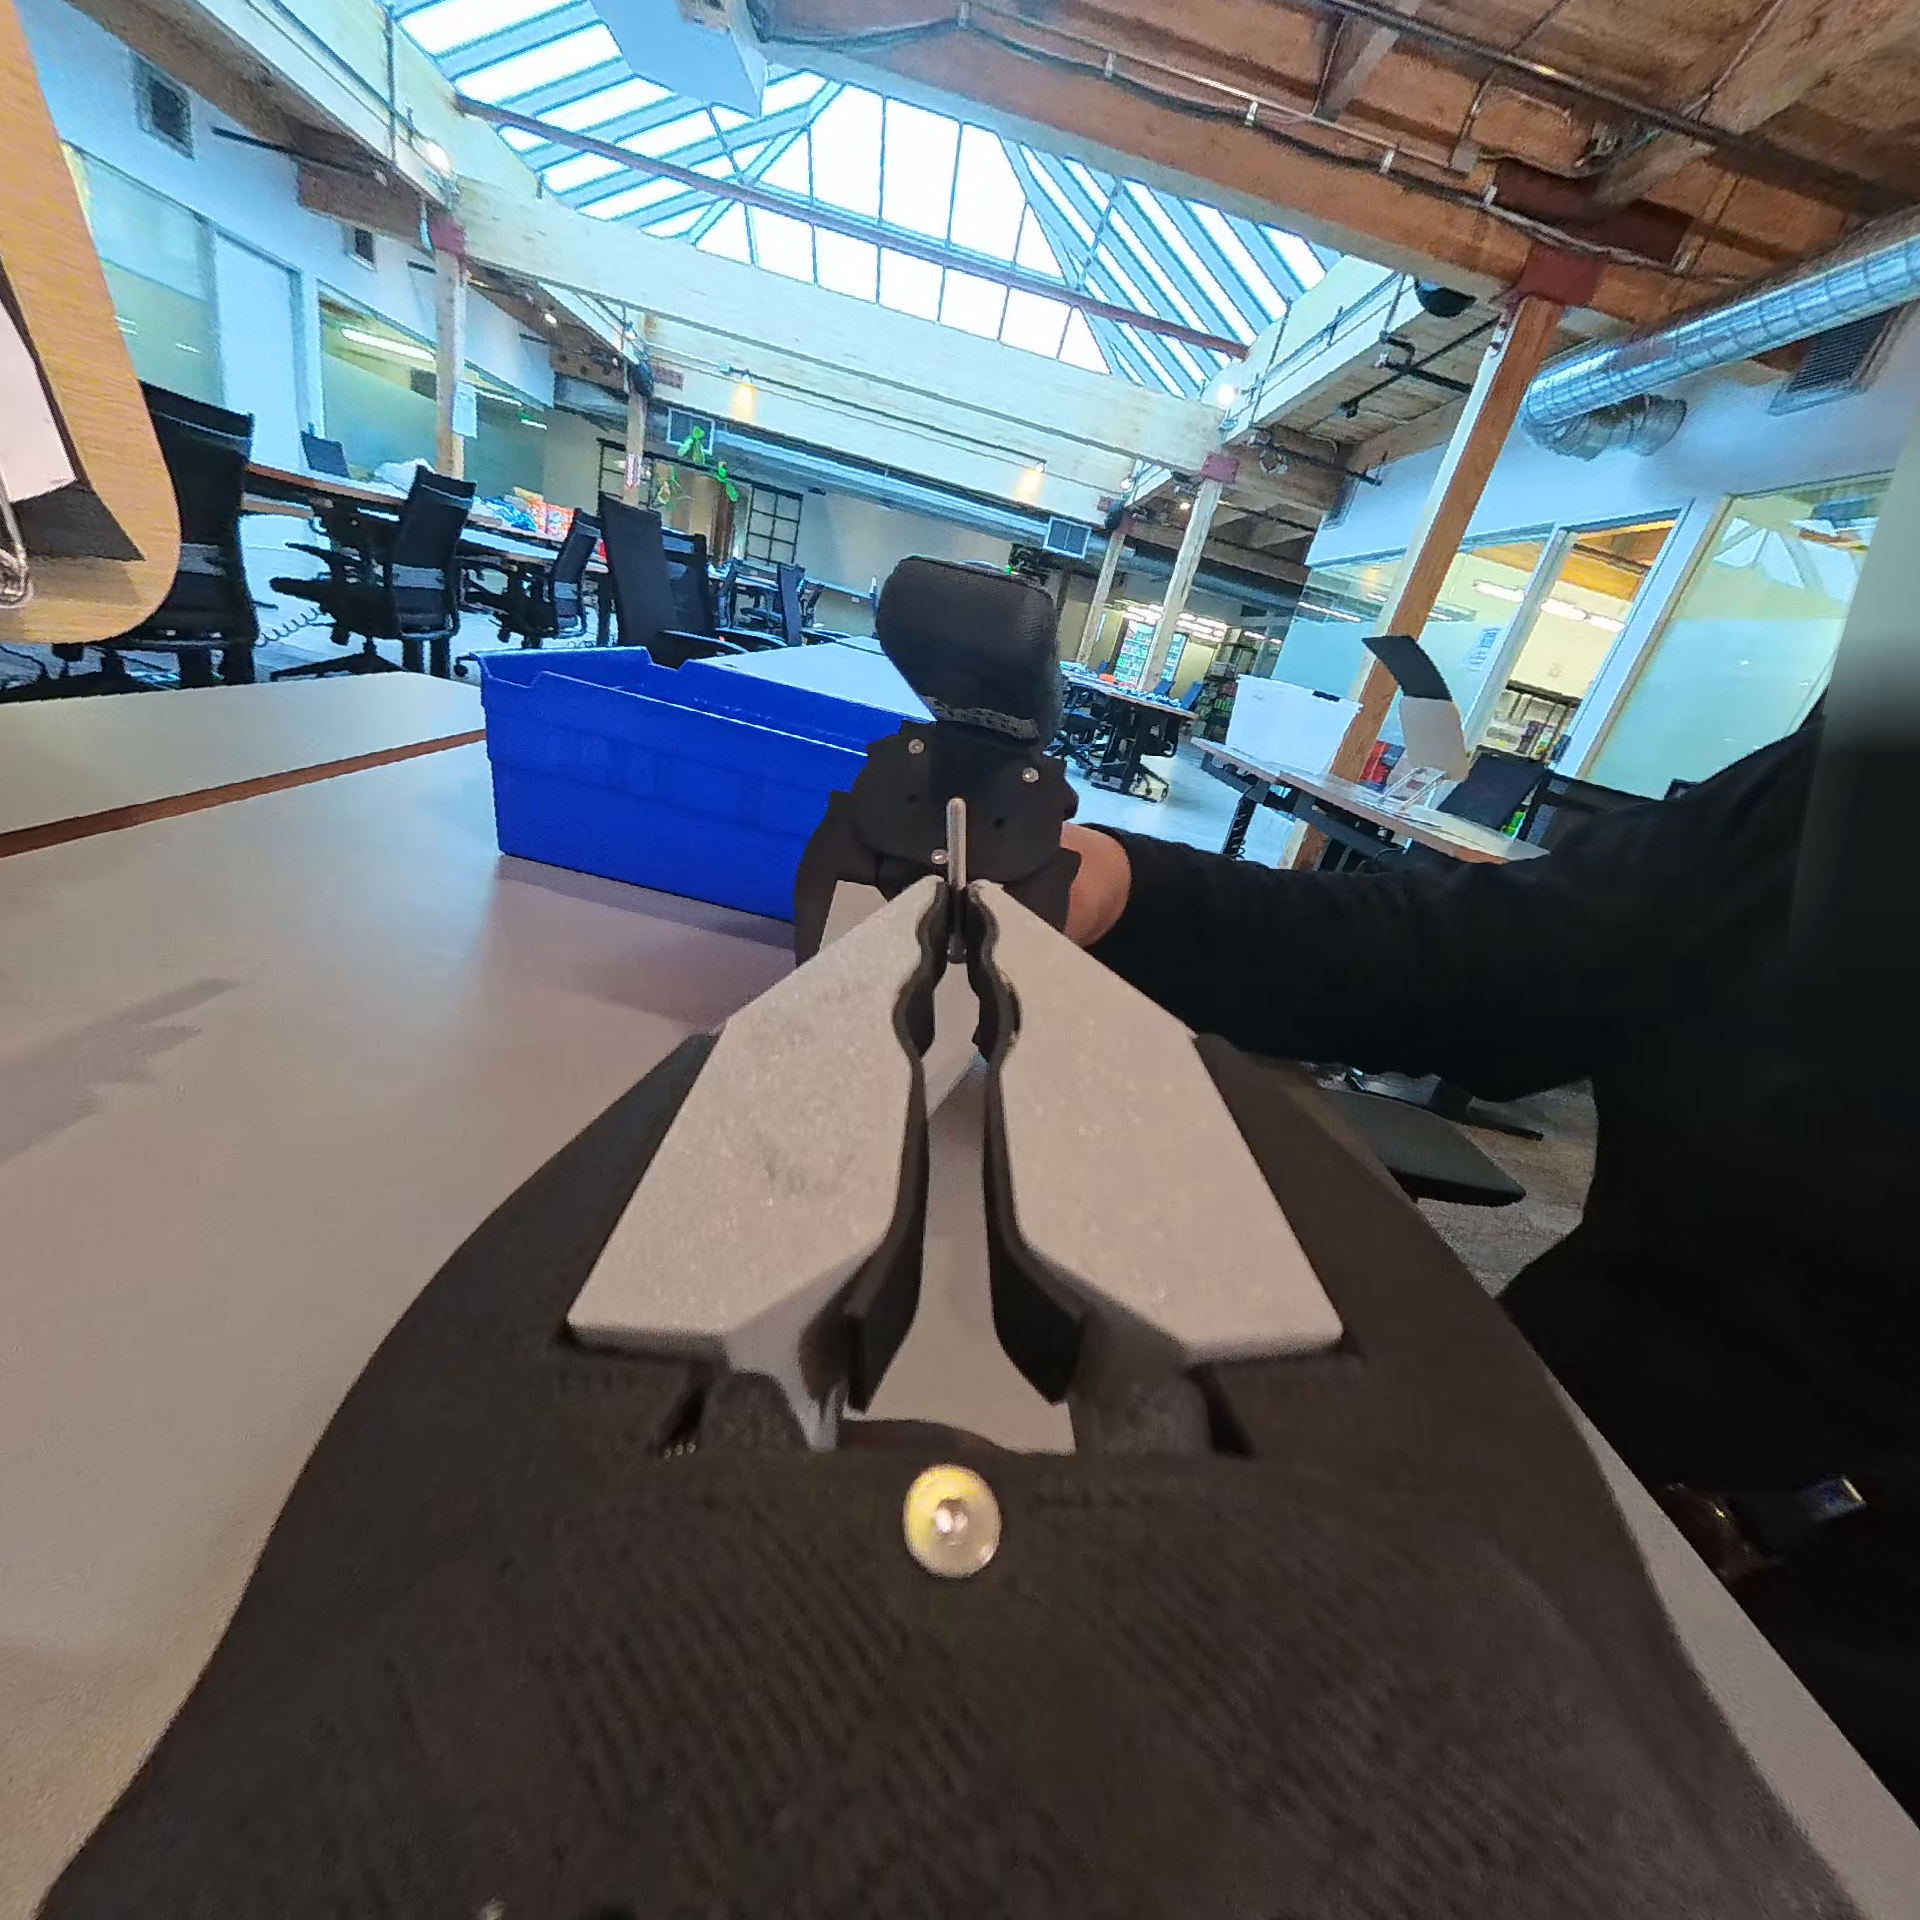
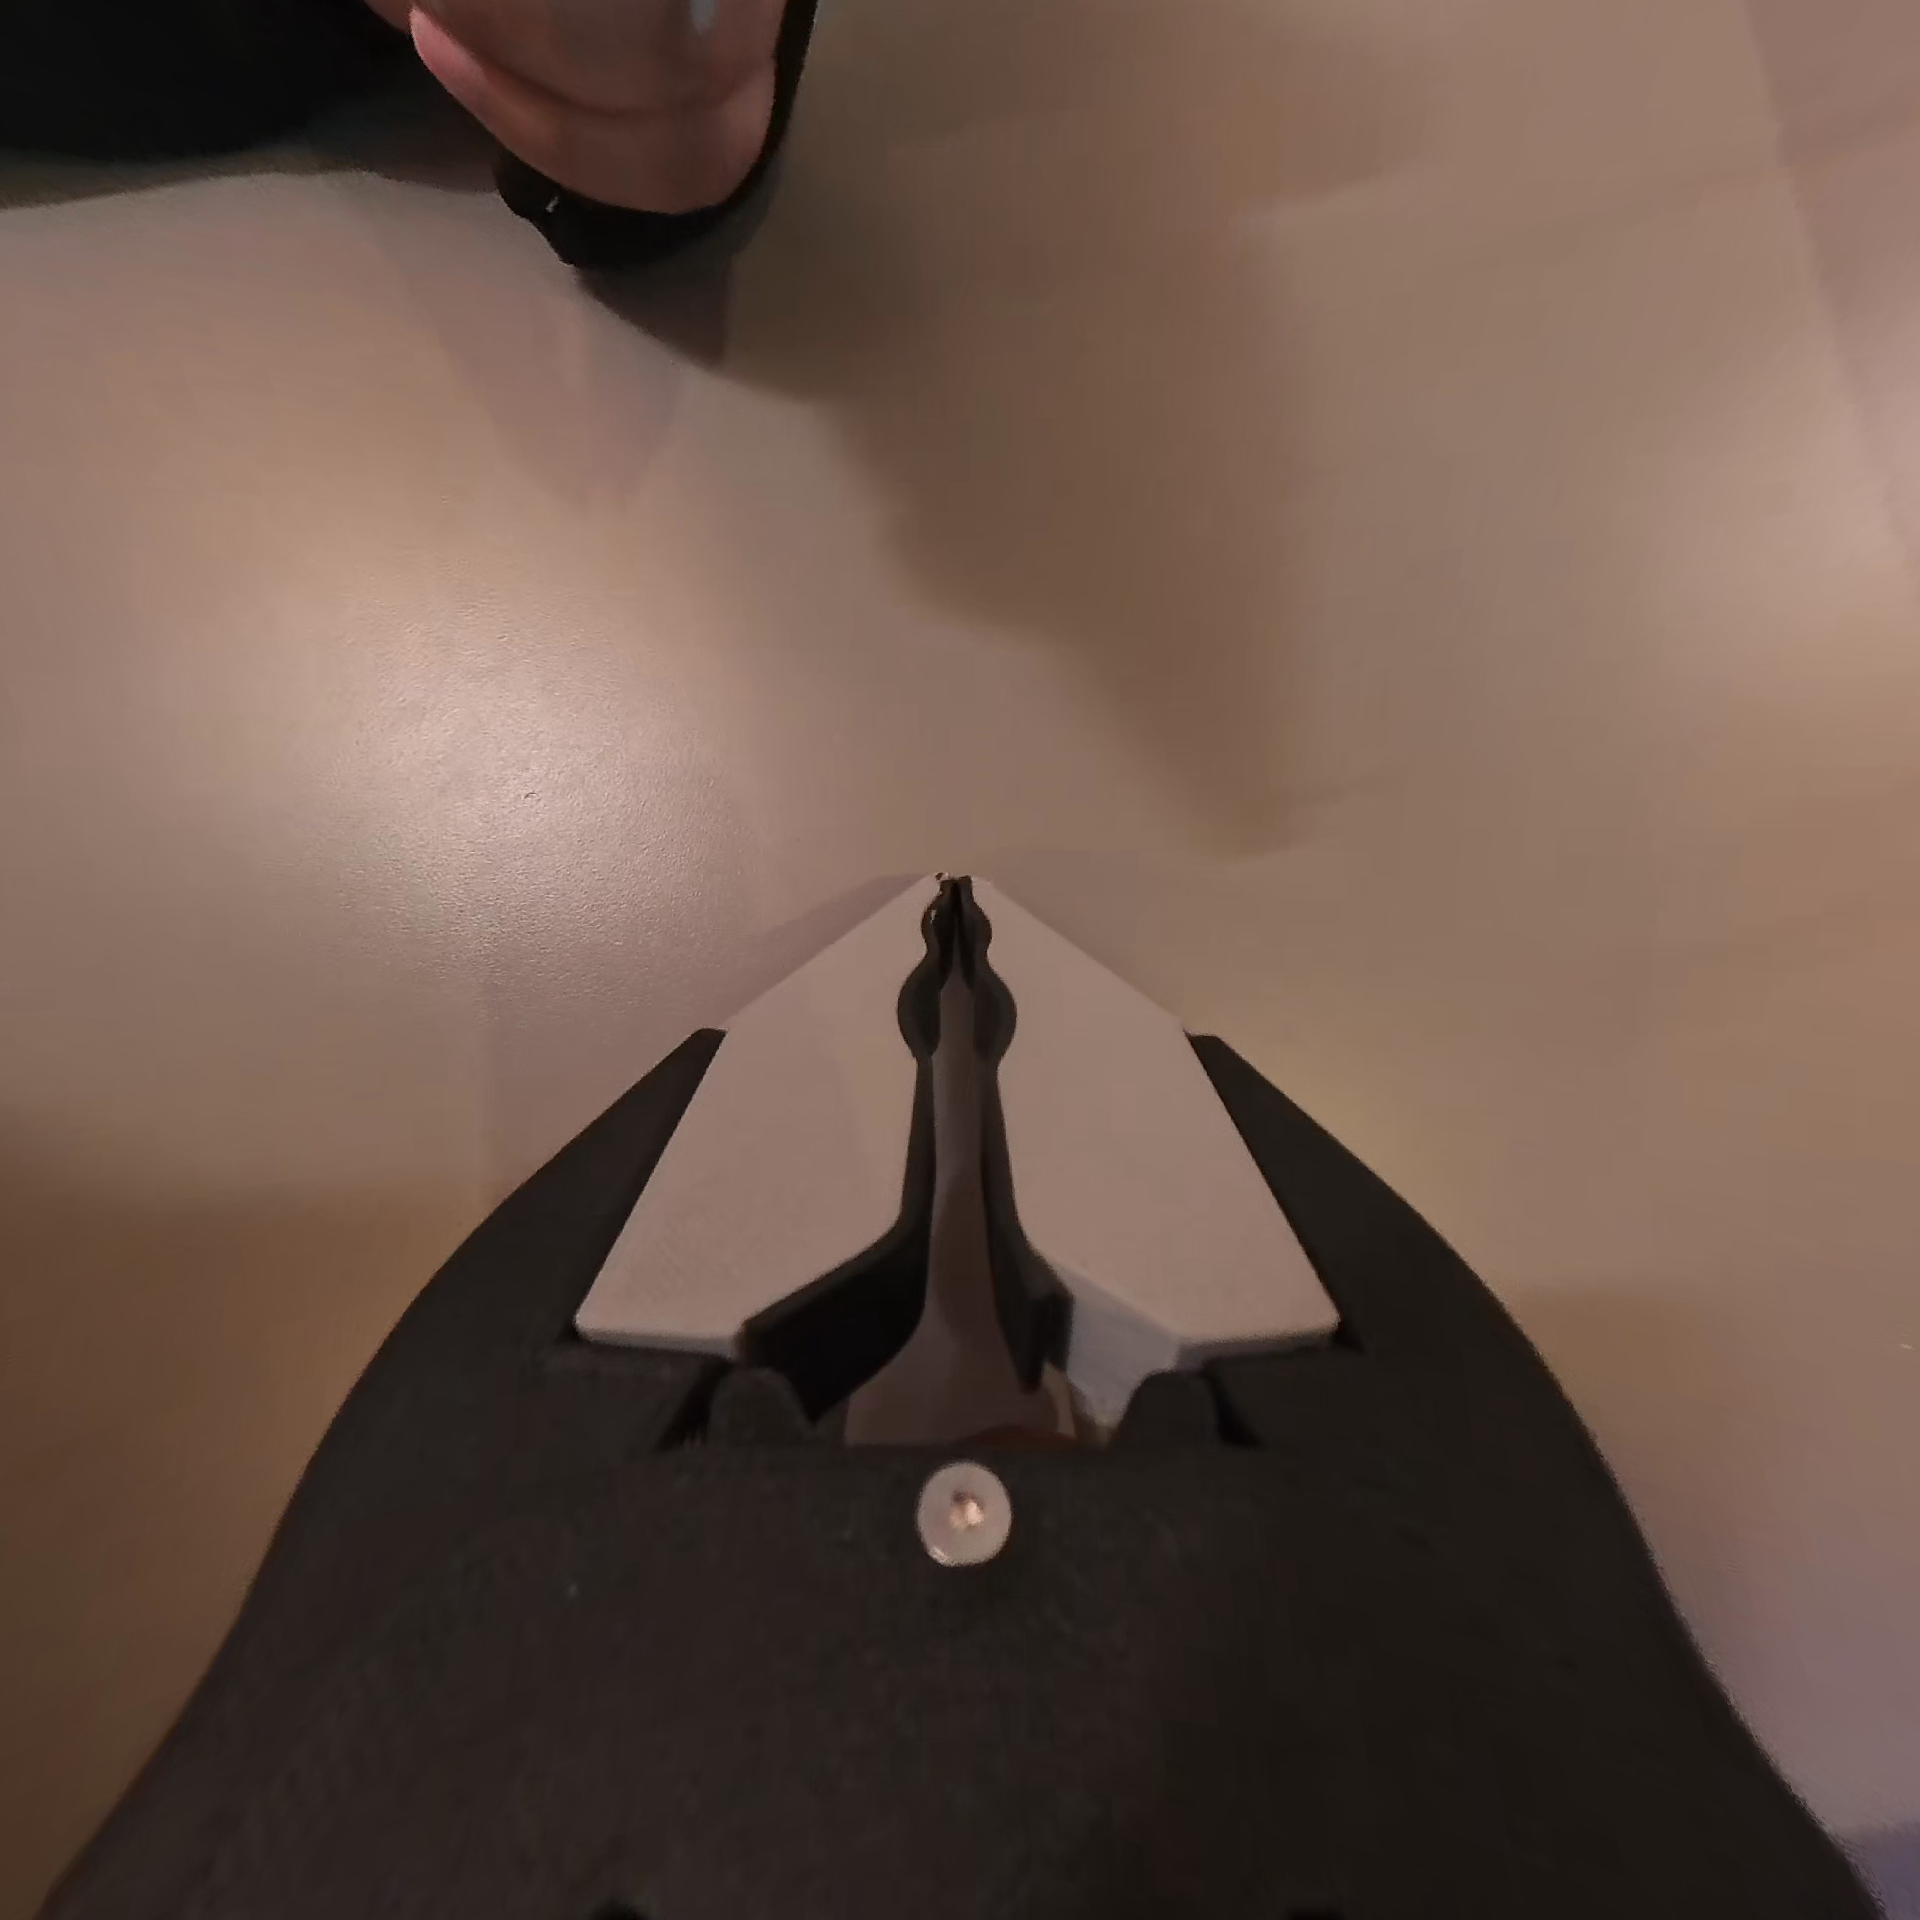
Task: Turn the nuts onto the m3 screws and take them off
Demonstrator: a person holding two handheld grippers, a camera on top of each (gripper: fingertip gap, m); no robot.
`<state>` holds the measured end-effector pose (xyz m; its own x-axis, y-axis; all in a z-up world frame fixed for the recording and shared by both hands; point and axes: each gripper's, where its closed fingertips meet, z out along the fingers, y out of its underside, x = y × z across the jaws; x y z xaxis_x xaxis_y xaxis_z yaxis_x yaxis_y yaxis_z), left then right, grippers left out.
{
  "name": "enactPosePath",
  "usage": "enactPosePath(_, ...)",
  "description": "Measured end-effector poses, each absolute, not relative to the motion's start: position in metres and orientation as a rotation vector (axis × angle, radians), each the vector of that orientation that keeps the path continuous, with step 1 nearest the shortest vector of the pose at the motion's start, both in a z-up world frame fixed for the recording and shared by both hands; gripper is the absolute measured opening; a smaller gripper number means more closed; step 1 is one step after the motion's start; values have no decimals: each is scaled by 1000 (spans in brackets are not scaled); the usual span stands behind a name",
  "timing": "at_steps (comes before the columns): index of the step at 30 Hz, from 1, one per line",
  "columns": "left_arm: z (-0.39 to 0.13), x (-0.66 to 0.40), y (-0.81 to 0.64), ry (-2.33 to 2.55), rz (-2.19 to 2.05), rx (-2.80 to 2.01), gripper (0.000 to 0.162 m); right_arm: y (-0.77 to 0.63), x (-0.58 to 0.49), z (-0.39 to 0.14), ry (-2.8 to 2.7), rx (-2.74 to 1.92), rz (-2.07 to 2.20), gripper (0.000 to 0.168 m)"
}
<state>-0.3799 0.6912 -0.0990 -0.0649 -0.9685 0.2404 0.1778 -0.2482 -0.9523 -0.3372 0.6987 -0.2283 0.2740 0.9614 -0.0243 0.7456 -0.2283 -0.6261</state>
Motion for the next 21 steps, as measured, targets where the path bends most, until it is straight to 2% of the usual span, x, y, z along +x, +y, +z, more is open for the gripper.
enactPosePath(5,-97,-376,687,986,-1478,-1225,0,699,-340,-227,-1503,-2039,589,0)
enactPosePath(13,-44,-423,696,813,-1325,-1380,0,702,-348,-216,-1363,-1977,637,0)
enactPosePath(21,-27,-527,667,743,-1061,-1451,0,680,-419,-198,-1374,-1843,816,18)
